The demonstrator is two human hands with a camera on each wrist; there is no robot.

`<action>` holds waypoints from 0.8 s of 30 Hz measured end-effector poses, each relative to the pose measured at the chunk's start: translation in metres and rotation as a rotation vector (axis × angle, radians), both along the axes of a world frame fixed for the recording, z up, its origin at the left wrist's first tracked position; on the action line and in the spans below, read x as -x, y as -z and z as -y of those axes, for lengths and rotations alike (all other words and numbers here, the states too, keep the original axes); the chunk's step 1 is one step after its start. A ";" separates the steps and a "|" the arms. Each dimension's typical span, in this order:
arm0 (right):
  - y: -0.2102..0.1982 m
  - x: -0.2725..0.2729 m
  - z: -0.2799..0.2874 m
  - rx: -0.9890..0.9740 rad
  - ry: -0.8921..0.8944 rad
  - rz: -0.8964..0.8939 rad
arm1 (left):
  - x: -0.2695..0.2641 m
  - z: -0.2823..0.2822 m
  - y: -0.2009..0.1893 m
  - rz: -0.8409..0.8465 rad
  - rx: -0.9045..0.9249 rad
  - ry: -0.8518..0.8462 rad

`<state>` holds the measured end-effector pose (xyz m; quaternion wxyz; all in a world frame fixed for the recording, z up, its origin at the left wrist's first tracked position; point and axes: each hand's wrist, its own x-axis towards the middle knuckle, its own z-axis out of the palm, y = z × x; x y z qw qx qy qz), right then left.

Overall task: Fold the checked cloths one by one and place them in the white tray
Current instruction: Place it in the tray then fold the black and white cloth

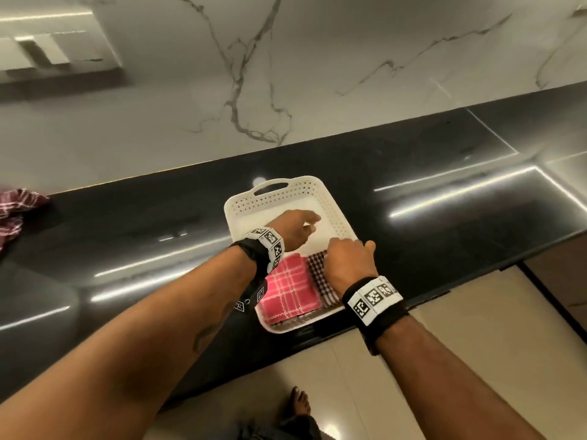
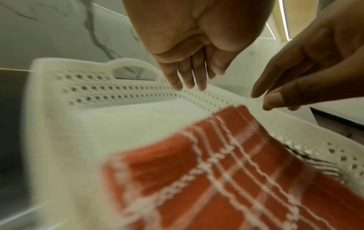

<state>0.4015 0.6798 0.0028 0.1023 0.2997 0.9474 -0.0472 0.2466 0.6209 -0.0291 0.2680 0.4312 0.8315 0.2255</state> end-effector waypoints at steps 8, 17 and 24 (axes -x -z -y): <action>0.005 0.121 0.151 0.069 -0.408 -0.132 | 0.105 0.200 -0.020 -0.029 -0.184 -0.389; 0.070 0.227 0.368 0.247 -0.737 0.136 | 0.215 0.522 0.007 -0.312 0.096 -0.890; 0.100 0.232 0.415 0.276 -0.626 0.183 | 0.258 0.616 0.025 -0.437 0.454 -0.734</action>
